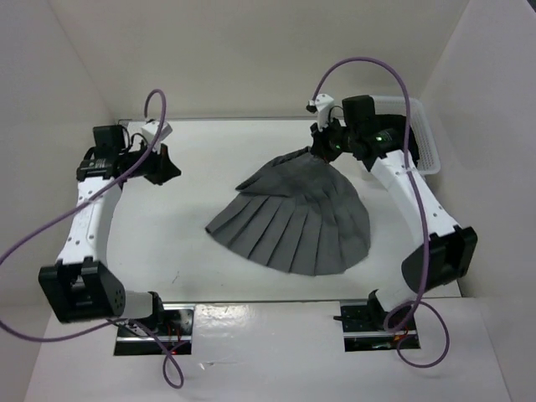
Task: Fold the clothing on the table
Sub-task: Flatten the skirt out
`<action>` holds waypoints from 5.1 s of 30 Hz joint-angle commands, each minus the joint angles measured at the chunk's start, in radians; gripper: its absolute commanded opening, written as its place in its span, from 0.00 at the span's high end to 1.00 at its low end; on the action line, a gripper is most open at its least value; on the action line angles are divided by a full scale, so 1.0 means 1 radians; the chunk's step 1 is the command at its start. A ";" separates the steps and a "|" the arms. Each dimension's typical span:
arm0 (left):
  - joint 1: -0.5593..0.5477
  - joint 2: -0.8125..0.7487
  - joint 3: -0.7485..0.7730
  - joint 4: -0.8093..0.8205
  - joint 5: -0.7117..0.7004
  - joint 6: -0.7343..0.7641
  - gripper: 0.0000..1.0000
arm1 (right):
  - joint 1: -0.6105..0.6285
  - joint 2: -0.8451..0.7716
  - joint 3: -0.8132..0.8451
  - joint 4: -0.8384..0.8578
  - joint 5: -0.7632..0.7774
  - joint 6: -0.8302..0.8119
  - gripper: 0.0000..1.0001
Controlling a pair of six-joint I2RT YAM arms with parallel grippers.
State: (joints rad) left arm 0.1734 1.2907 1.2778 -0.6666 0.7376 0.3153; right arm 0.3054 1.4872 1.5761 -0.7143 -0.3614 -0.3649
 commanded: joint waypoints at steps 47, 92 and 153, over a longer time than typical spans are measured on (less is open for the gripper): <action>-0.155 0.418 0.207 0.121 -0.168 -0.077 0.23 | 0.116 0.449 0.136 0.262 0.575 -0.016 0.01; -0.014 0.283 0.094 -0.060 -0.498 -0.133 0.00 | 0.116 1.131 0.916 -0.396 0.231 0.090 0.01; 0.110 0.124 0.052 -0.143 -0.478 -0.087 0.00 | 0.478 0.909 0.830 -0.534 0.105 0.047 0.01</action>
State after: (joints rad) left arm 0.2749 1.4601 1.3163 -0.8017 0.2371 0.2329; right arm 0.7494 2.3939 2.5050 -1.1763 -0.1978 -0.2668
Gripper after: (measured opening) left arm 1.000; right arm 0.992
